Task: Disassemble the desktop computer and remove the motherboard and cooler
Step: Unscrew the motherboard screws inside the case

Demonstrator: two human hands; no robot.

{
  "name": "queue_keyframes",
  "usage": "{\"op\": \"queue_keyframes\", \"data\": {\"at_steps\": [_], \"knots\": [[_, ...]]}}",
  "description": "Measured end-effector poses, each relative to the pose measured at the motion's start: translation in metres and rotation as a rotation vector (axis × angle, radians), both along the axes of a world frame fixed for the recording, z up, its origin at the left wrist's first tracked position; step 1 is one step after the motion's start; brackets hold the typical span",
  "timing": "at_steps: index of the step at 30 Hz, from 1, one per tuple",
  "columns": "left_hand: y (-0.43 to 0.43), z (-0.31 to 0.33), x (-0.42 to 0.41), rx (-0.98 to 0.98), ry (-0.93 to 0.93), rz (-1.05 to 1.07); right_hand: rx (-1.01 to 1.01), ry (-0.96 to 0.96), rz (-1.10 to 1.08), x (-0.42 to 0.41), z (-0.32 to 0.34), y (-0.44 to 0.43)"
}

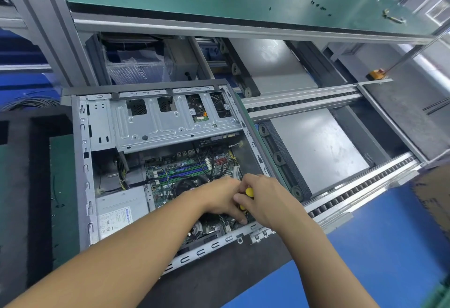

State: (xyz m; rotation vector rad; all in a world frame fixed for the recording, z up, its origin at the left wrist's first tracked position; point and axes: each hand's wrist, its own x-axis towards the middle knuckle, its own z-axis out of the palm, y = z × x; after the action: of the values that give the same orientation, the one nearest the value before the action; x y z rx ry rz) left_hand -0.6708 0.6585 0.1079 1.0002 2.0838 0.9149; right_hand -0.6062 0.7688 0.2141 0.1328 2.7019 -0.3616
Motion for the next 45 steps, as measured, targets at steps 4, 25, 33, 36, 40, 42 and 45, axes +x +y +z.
{"op": "queue_keyframes", "data": {"at_steps": [4, 25, 33, 36, 40, 42, 45], "knots": [[-0.005, 0.003, -0.003, -0.008, -0.029, -0.012, 0.042, 0.020, 0.001, 0.000, -0.002, -0.001], [-0.001, -0.001, -0.003, -0.030, 0.091, 0.025, 0.014, -0.011, 0.082, 0.004, -0.007, 0.001], [-0.001, -0.001, -0.003, -0.072, 0.029, -0.019, 0.002, -0.044, 0.091, 0.003, -0.012, 0.001], [0.000, 0.001, -0.003, -0.035, 0.023, -0.015, -0.018, -0.005, 0.030, 0.006, -0.015, 0.002], [0.000, 0.000, -0.003, -0.002, -0.017, 0.007, 0.056, 0.104, -0.041, 0.005, -0.019, -0.001], [-0.001, 0.000, -0.003, 0.024, -0.041, 0.017, 0.119, 0.103, -0.016, 0.004, -0.020, -0.002], [-0.004, 0.001, -0.005, 0.026, -0.054, 0.005, 0.075, 0.086, -0.014, 0.001, -0.019, -0.002]]}}
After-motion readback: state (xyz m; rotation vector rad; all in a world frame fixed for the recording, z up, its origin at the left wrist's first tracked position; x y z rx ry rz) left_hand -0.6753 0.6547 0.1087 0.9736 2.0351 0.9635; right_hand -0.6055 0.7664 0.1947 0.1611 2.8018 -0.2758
